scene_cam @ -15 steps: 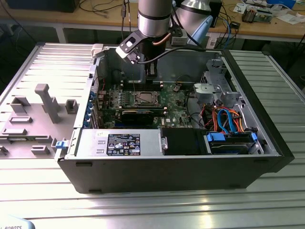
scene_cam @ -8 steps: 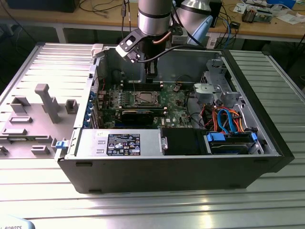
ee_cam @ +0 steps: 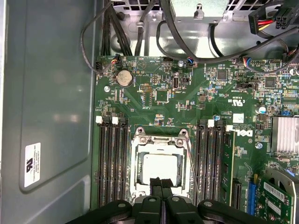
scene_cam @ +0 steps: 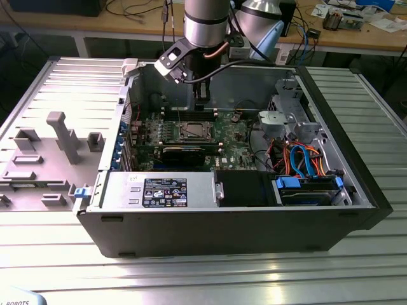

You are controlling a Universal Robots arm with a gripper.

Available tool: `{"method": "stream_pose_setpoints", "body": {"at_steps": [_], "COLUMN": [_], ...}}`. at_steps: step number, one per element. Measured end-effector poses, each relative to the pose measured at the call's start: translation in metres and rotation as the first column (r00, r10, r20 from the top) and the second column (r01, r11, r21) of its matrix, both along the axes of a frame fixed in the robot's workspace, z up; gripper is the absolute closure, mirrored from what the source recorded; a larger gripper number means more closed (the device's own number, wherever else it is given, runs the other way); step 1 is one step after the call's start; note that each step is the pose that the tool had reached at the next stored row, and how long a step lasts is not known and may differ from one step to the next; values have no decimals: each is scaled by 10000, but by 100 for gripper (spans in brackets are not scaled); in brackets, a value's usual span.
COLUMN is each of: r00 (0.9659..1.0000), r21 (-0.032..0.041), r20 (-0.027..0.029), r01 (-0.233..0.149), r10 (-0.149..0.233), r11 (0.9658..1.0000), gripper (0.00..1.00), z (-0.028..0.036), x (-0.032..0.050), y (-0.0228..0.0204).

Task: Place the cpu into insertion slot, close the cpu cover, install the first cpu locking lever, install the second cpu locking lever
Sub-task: 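Install the first cpu locking lever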

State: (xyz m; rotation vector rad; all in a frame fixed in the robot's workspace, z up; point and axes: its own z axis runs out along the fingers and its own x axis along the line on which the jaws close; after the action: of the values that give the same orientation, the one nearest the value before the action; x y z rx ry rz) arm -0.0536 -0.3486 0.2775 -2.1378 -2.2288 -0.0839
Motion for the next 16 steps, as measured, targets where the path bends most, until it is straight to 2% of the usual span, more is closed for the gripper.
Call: {"method": "stream_pose_setpoints", "body": {"at_steps": [4, 6, 9, 11, 16], "r00": [10000, 9984, 9953, 9941, 9939], "r21": [-1, -1, -1, 0, 0], "r20": [0, -1, -1, 0, 0], "r01": [-81, -566, -965, -1085, -1106], "r10": [81, 566, 965, 1085, 1106], "r11": [10000, 9984, 9953, 9941, 9939], "gripper": [89, 89, 89, 89, 89], "z": [1, 1, 1, 0, 0], "x": [0, 0, 0, 0, 0], "y": [0, 0, 0, 0, 0]}}
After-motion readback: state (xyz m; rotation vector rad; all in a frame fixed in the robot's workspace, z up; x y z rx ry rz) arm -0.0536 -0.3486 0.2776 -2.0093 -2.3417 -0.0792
